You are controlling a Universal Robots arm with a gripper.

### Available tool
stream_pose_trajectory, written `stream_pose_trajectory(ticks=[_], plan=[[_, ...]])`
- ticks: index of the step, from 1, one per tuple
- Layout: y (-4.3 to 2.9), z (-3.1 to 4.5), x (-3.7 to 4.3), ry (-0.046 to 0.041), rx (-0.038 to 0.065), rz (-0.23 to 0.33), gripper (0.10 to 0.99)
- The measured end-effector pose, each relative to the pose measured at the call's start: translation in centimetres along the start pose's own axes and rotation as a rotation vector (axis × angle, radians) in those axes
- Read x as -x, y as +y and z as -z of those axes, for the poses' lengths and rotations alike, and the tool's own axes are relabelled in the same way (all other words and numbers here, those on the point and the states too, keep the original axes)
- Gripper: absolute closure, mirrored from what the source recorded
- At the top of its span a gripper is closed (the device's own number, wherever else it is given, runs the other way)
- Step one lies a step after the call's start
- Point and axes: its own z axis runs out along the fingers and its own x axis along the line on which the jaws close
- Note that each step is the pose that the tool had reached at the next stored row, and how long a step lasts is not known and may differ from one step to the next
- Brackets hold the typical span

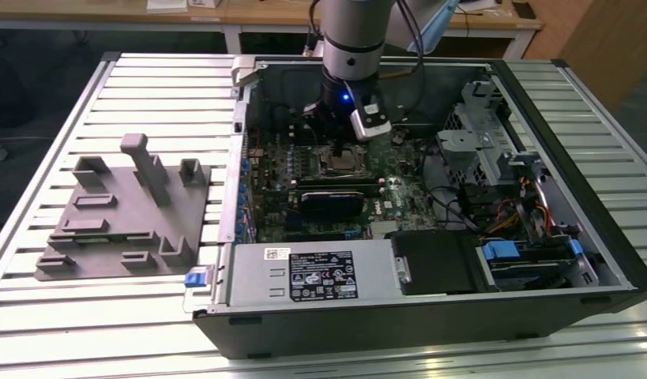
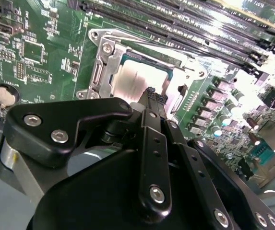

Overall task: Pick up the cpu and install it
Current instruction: 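Close the cpu cover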

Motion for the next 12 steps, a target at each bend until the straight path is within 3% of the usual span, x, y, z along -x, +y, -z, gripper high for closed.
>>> stream_pose_trajectory(ticks=[3, 12], plan=[[-0.06, -0.04, -0.19, 0.0021, 0.008, 0.008, 0.980], [-0.41, -0.17, -0.61, 0.0031, 0.013, 0.014, 0.980]])
